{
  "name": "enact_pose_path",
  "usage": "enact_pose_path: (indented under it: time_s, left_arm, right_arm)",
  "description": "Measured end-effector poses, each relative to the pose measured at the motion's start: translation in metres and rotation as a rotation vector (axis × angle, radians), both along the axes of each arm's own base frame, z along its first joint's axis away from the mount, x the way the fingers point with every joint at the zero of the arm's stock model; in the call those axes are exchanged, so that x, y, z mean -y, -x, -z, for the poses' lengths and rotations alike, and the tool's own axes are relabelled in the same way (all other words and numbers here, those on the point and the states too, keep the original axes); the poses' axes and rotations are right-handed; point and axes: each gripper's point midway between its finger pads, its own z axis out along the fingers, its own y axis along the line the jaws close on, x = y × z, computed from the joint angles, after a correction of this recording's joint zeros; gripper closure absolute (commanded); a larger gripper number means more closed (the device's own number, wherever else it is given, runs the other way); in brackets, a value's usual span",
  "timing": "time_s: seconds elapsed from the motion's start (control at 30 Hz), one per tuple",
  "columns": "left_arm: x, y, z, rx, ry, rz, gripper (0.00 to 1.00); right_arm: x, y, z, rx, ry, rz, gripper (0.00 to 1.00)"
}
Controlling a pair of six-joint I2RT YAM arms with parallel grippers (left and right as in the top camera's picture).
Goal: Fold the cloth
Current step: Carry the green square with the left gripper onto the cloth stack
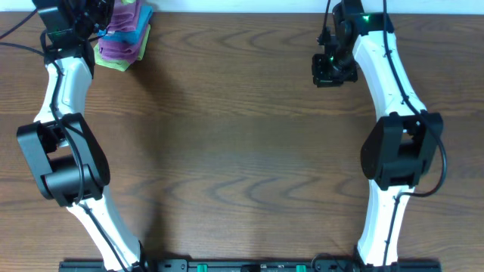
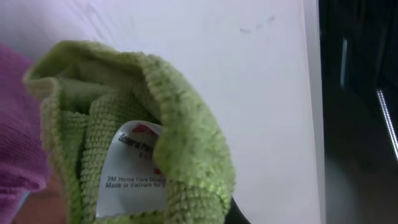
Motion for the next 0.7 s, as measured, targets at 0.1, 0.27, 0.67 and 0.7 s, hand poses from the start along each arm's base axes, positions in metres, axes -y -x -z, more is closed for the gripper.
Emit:
enact_pose_path:
  time_s: [0.1,0.27,0.67,0.7]
  left_arm:
    - [-0.005,-0.002,0.001,0.000,-0.012,-0.035,0.94]
    - [-0.013,-0.006,0.008,-0.005,-0.034,-0.079,0.94]
    - [-0.016,-0.023,0.105,-0.212,-0.030,-0.048,0.94]
    - [-0.015,-0.021,0.108,-0.222,-0.037,-0.042,0.94]
  right_arm:
    - [0.000,-0.002,0.000,0.009,-0.001,0.000,0.98]
    - [-0.001,-0.007,-0.001,0.028,-0.003,0.000,0.98]
    - [-0.002,-0.008,-0.001,0.032,-0.003,-0.003,0.98]
    - [-0.002,-0.008,-0.001,0.033,-0.003,-0.003,0.98]
